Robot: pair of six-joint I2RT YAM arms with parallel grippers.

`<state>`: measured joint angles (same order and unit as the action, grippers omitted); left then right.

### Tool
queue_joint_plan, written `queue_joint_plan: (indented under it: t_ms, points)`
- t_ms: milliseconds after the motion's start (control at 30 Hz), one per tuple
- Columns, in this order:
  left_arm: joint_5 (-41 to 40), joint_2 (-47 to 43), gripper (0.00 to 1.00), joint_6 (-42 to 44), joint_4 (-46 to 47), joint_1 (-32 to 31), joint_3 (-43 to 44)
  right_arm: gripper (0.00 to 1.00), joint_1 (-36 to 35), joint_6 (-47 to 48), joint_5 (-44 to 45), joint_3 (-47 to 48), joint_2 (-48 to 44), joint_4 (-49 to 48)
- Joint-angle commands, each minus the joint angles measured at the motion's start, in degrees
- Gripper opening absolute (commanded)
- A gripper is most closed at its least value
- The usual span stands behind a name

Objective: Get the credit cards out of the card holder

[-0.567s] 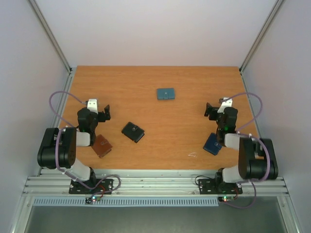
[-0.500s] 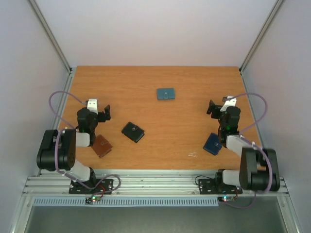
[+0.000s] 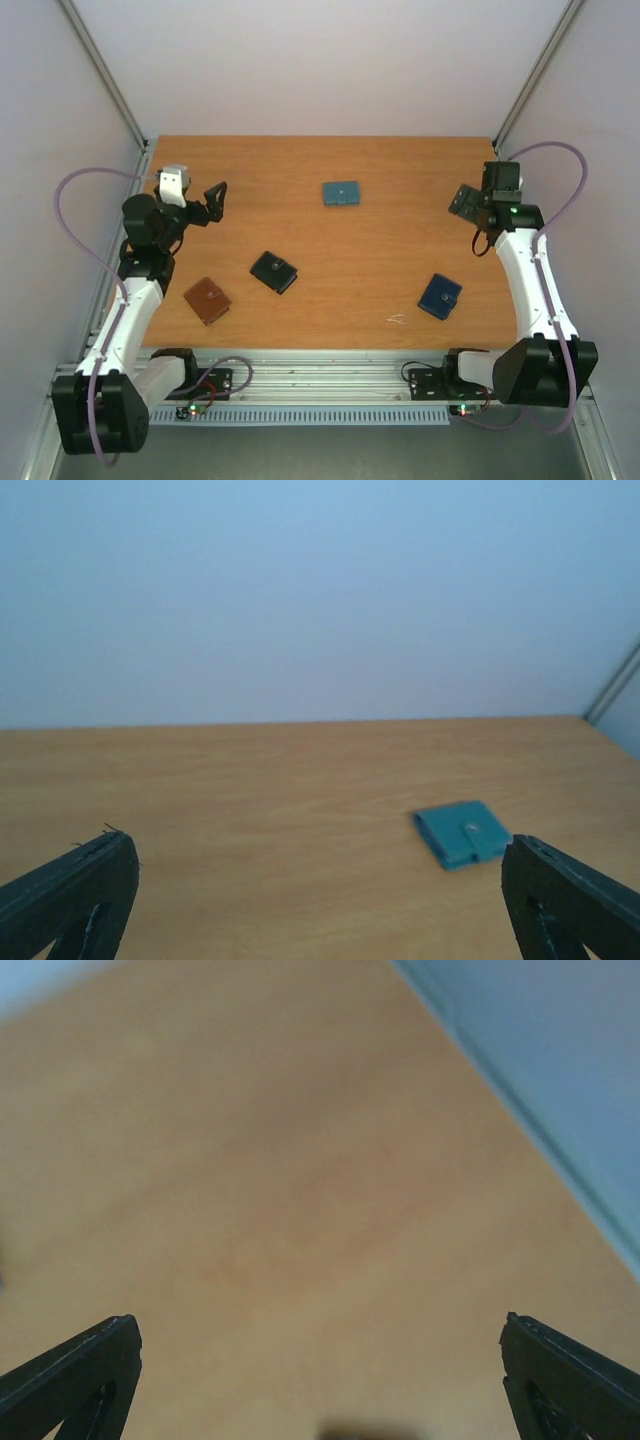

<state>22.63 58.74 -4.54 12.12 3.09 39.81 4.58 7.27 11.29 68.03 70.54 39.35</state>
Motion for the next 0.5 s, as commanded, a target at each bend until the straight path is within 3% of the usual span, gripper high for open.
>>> queue_joint_plan:
  t_ms: [0, 233, 467]
  points:
    - [2.8, -2.9, 0.99, -14.1, -8.9, -0.6, -1.7, 0.98, 0.3, -11.9, 1.4, -1.9, 1.2, 29.8]
    - [-0.7, -4.4, 0.99, -21.1, -10.8, -2.6, -1.5, 0.99, -0.7, -22.6, -8.7, -14.5, -0.1, 30.8]
    - [-1.4, -2.7, 0.99, -17.7, -9.3, -5.2, -1.2, 0.98, -7.7, -25.0, -7.2, -17.3, 5.0, 23.9]
